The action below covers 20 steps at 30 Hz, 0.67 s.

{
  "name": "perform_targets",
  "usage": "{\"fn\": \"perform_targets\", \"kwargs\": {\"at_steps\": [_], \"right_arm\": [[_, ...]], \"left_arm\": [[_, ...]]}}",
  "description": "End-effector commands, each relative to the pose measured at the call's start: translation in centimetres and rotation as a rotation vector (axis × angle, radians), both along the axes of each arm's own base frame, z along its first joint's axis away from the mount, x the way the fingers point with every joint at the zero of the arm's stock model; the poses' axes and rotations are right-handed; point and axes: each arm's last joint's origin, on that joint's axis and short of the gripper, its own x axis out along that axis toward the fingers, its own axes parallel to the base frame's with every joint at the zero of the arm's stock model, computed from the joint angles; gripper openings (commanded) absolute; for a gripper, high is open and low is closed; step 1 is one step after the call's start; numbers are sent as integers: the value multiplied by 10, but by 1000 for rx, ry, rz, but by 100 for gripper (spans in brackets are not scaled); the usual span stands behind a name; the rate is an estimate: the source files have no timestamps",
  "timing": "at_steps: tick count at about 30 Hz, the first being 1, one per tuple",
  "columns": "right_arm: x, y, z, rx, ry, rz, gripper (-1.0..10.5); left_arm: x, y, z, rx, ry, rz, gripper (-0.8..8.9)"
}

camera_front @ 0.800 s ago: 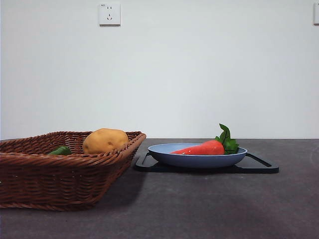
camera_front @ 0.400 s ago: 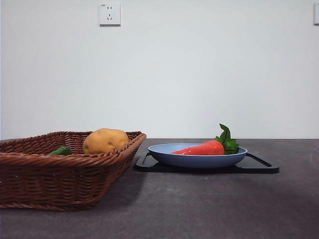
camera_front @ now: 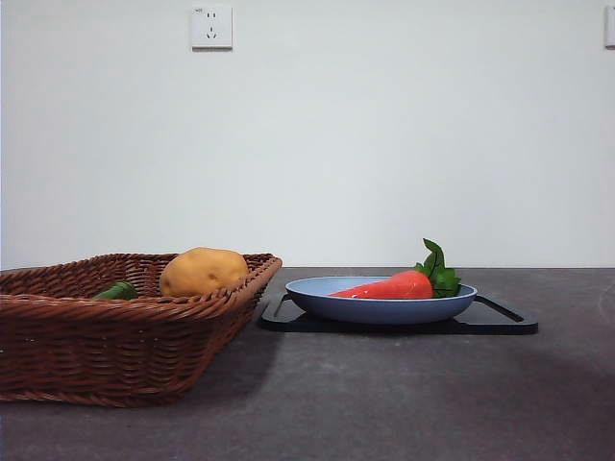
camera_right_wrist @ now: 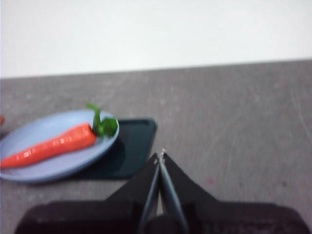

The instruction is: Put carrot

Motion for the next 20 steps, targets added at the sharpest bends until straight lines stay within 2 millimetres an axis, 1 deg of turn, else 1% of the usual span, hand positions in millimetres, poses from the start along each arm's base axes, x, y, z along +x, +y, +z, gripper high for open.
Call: {"fn": "perform_targets", "kwargs": {"at_steps": [1, 20], "right_arm": [[0, 0, -4, 16, 22, -1, 4], [0, 0, -5, 31, 36, -10, 4]], "left_arm": [[0, 0, -3, 4, 2, 2, 8], [0, 0, -3, 3, 2, 2, 8]]}}
